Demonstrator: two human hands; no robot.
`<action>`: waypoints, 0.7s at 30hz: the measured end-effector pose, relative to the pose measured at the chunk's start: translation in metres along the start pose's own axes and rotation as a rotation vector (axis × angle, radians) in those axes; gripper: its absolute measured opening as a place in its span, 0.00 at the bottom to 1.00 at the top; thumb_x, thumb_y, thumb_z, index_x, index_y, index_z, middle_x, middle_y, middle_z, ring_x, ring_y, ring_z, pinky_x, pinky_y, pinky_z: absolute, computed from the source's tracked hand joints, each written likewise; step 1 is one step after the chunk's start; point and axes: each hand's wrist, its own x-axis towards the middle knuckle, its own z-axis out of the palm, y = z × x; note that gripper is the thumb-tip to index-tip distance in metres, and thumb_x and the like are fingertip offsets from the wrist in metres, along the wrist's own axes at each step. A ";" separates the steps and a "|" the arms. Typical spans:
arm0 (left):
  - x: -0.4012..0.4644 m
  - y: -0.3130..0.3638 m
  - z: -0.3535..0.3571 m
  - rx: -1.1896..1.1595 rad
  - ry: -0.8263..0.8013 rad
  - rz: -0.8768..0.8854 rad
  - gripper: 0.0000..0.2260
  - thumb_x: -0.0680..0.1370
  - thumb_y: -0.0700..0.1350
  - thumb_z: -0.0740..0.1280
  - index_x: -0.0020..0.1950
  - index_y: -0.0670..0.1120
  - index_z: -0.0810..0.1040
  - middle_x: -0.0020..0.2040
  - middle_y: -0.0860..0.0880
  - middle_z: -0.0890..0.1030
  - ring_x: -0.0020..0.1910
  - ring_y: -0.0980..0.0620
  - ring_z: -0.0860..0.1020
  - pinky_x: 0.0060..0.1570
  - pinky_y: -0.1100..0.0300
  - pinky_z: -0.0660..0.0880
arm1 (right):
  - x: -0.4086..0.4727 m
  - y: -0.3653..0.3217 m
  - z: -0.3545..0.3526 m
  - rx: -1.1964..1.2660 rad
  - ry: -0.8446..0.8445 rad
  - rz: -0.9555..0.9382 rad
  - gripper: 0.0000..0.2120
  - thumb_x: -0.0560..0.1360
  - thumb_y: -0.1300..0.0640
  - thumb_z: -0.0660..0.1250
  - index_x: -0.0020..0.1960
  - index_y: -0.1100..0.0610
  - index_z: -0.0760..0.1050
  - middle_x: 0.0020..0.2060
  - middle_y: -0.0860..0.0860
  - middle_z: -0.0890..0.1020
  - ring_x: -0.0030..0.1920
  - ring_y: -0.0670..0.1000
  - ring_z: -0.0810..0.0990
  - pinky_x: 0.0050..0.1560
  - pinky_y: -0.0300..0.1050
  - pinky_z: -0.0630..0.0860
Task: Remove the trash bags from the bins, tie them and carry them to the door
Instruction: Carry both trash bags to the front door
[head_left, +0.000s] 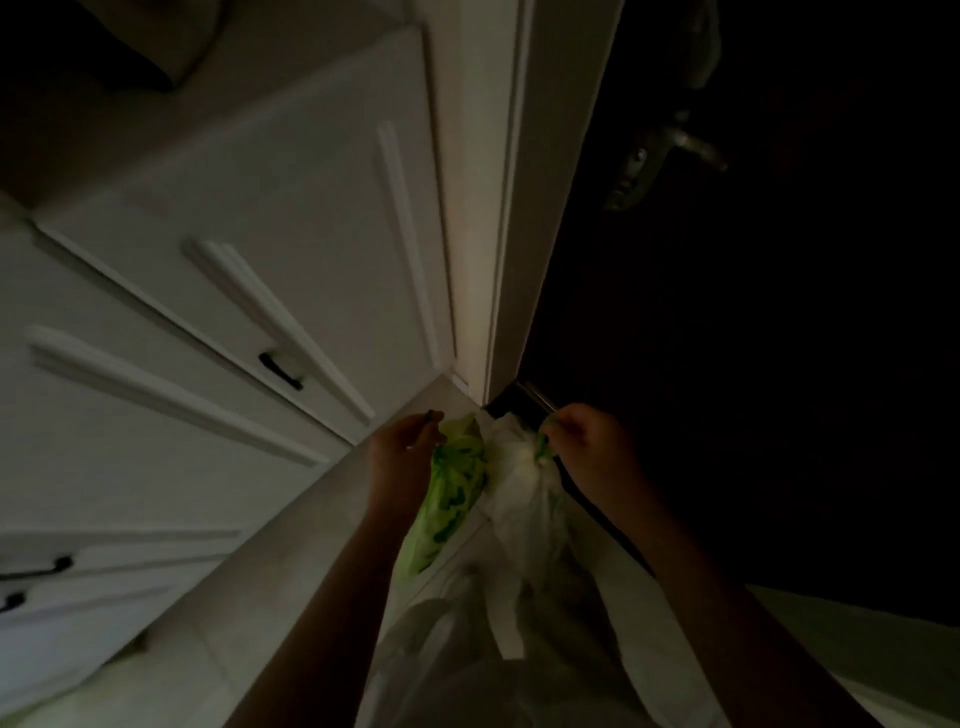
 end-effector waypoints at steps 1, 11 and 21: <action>0.002 0.000 0.005 -0.007 0.034 -0.017 0.09 0.78 0.37 0.64 0.54 0.39 0.82 0.41 0.54 0.81 0.41 0.59 0.79 0.51 0.58 0.77 | 0.011 0.003 -0.001 -0.002 -0.037 -0.015 0.06 0.76 0.57 0.65 0.47 0.58 0.78 0.35 0.46 0.77 0.37 0.45 0.77 0.36 0.38 0.72; 0.031 -0.015 0.051 -0.170 0.398 -0.225 0.09 0.74 0.37 0.67 0.52 0.41 0.84 0.47 0.47 0.84 0.46 0.49 0.82 0.55 0.52 0.78 | 0.115 0.017 -0.001 -0.027 -0.295 -0.121 0.04 0.73 0.59 0.65 0.41 0.57 0.79 0.32 0.48 0.79 0.39 0.53 0.80 0.44 0.49 0.77; 0.075 -0.069 0.071 -0.171 0.486 -0.326 0.10 0.75 0.38 0.67 0.55 0.39 0.82 0.45 0.43 0.82 0.44 0.50 0.79 0.47 0.60 0.75 | 0.166 0.049 0.056 -0.013 -0.421 -0.092 0.06 0.74 0.64 0.65 0.45 0.65 0.80 0.36 0.55 0.81 0.38 0.50 0.78 0.41 0.41 0.73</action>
